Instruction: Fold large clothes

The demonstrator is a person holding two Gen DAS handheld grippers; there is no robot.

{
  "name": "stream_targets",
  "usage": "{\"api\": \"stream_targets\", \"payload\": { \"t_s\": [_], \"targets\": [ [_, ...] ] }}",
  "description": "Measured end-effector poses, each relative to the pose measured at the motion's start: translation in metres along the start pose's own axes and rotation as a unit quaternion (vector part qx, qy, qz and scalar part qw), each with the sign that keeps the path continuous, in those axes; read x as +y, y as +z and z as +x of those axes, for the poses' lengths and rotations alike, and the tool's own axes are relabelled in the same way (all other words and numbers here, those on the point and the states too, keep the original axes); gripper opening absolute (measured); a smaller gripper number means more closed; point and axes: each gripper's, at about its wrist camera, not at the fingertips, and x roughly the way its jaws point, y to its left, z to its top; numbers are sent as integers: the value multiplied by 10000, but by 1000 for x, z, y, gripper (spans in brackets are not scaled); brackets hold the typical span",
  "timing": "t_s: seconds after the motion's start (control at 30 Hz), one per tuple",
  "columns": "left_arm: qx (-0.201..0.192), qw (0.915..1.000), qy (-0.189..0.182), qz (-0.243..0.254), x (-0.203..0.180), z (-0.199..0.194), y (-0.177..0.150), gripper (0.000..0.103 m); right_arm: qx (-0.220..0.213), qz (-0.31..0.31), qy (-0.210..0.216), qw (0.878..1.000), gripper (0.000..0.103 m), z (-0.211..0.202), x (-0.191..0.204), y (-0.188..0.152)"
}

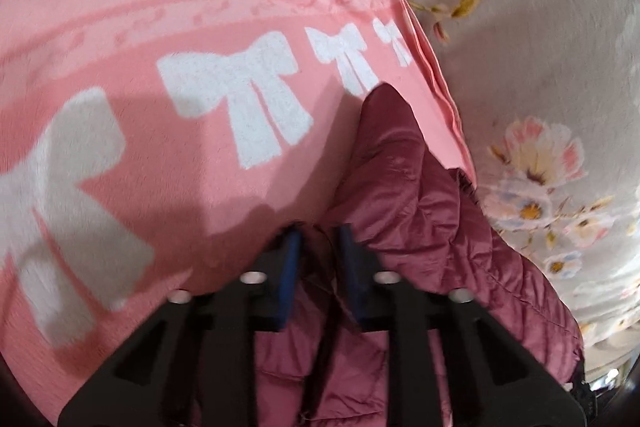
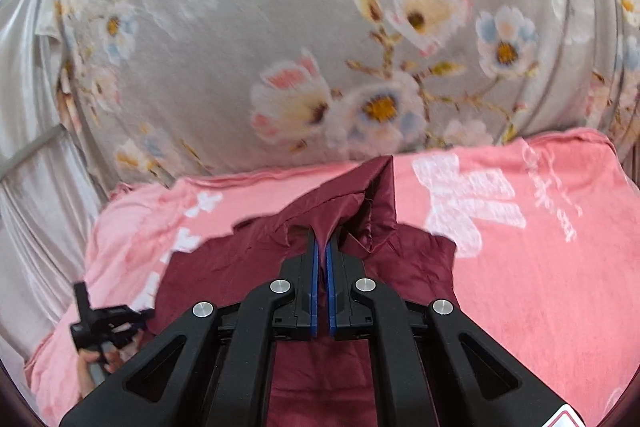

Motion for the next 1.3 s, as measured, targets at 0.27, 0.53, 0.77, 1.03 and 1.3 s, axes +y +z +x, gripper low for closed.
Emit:
{"api": "stream_targets", "payload": {
  "t_s": [0.27,0.53,0.77,1.03,1.3],
  "targets": [
    [-548,9959,535,479,1,-17,-7,3,984,266,-447,9938,3,72,-43,-84],
    [-524,9953,636,503,21,-3,-12,3,1357,443,-483,9886,2,96,-59,-135],
    [-623,9875,1014,1030,9,3,-19,3,1415,408,-628,9871,4,97,-59,-135],
    [-1169,9637,1176,2091,-47,-61,-43,4,612,260,-646,9957,16,33,-20,-118],
    [-579,9597,885,2605,-106,-16,-76,4,1068,-339,73,9937,11,83,55,-136]
  ]
}}
